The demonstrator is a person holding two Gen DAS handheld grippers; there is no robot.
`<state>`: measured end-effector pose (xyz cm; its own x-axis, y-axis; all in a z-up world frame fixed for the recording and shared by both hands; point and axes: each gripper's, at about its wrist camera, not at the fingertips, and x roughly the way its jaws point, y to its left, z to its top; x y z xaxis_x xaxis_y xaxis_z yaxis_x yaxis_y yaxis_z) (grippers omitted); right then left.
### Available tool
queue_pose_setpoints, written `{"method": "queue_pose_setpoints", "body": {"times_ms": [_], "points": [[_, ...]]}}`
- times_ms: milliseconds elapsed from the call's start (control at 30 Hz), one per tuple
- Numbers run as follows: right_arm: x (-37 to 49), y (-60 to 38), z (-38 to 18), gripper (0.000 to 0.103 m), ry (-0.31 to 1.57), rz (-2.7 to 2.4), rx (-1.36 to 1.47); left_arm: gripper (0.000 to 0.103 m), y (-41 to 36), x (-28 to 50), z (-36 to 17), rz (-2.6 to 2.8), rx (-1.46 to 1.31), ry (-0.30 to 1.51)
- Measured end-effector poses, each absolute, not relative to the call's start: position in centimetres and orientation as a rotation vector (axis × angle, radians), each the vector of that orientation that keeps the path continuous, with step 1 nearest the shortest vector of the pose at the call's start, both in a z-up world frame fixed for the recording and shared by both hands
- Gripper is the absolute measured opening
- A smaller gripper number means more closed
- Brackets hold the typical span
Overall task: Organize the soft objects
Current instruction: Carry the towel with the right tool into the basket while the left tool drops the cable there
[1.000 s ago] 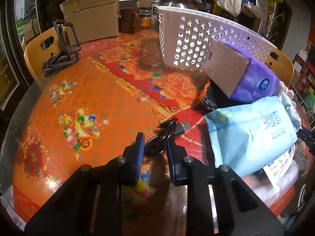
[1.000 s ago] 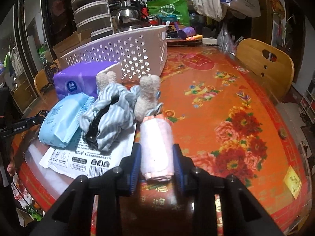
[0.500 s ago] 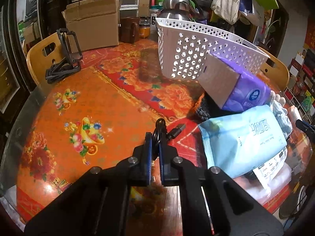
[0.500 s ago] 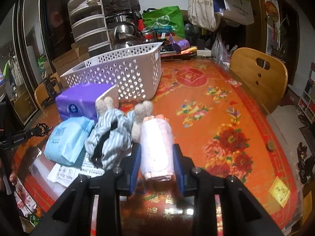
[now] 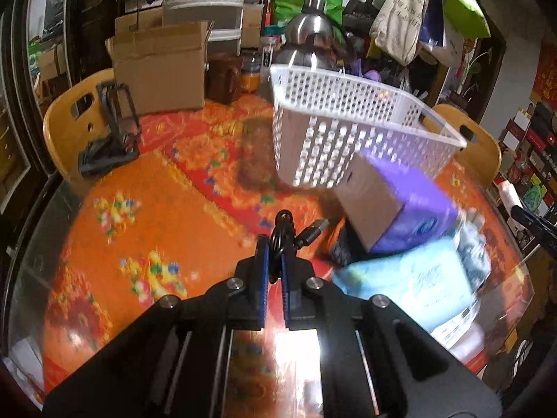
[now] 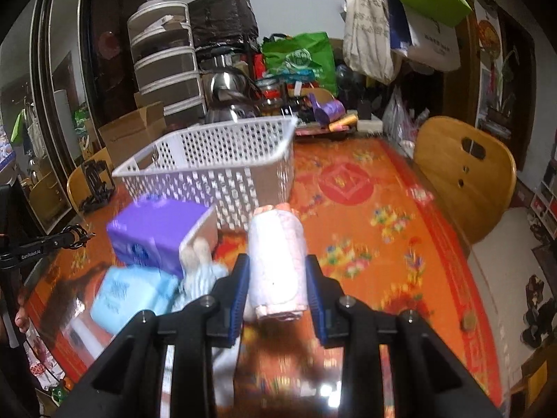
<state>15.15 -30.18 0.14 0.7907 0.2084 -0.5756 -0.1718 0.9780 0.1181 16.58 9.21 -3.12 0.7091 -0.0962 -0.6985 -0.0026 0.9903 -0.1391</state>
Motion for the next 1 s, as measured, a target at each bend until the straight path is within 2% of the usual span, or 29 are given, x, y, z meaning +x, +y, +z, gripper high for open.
{"method": "queue_pose_setpoints", "body": {"times_ms": [300,533,733,1000], "points": [[23.7,-27.1,4.2,0.030,0.631,0.252,0.031,0.005,8.6,21.6,3.6,-0.087,-0.117,0.740],[31.1,-25.0,5.0,0.030,0.676,0.249,0.010,0.005,7.1,28.8,7.8,-0.092,-0.113,0.752],[34.6,-23.4,3.6,0.030,0.736,0.232,-0.020,0.005,5.5,35.1,7.6,-0.095,-0.114,0.830],[36.1,-22.4,1.9,0.031,0.771,0.264,-0.013,0.006,3.4,39.4,5.0,-0.071,-0.105,0.890]]}}
